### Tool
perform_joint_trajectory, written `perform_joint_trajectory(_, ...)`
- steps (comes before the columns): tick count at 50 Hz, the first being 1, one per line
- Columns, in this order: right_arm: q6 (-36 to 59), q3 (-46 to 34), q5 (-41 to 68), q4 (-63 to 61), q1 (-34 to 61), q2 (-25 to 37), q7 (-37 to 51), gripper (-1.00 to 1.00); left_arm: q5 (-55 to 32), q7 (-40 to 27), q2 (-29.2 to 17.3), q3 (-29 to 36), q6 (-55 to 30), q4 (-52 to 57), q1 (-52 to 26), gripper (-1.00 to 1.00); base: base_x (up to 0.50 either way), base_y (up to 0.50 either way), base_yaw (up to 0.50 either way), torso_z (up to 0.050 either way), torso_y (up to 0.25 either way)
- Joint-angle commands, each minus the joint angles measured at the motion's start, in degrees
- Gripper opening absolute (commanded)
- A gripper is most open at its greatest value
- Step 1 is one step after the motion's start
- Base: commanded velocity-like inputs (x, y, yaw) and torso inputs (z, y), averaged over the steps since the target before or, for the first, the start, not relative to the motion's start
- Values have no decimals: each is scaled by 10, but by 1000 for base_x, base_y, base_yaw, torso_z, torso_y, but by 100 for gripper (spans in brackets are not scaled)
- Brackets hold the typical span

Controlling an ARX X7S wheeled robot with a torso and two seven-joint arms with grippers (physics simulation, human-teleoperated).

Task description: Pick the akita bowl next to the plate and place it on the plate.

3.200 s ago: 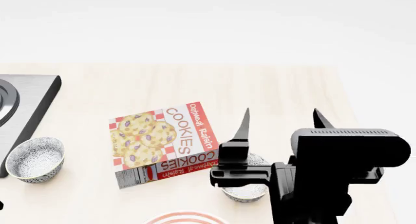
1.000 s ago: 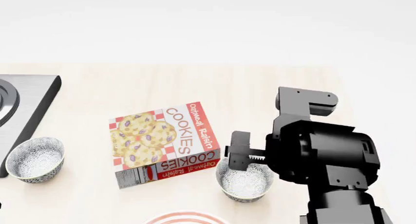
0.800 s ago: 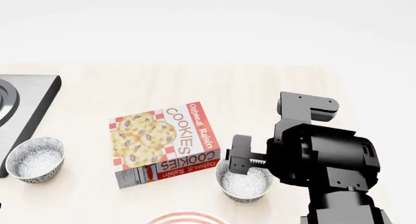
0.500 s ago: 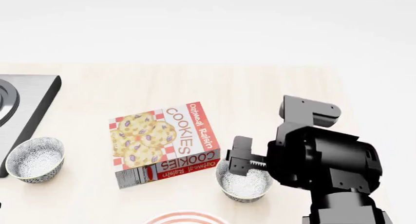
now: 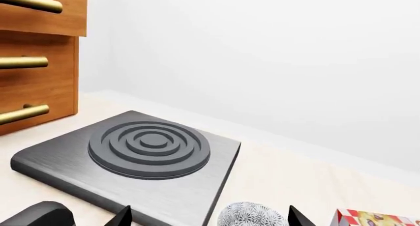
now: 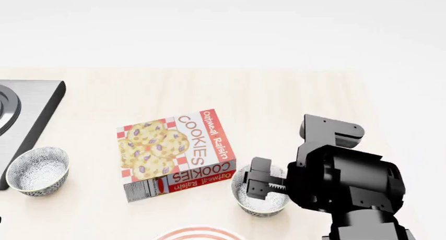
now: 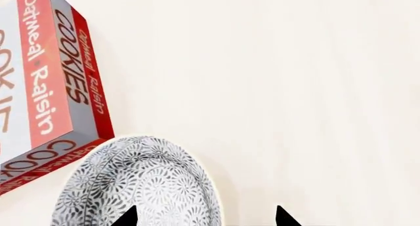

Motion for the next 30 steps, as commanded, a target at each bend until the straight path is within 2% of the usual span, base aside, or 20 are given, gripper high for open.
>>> perform_joint_trajectory(1,-1,-13,-8,8,-4,-4,-6,100,-2,-2,-2,0,-1,3,1,100,0,0,0,0,0)
perform_joint_trajectory(30,-12,-24,-19,39,-1,-7,-30,100,-3,-3,-3,5,4,-1,1,100,0,0,0,0,0)
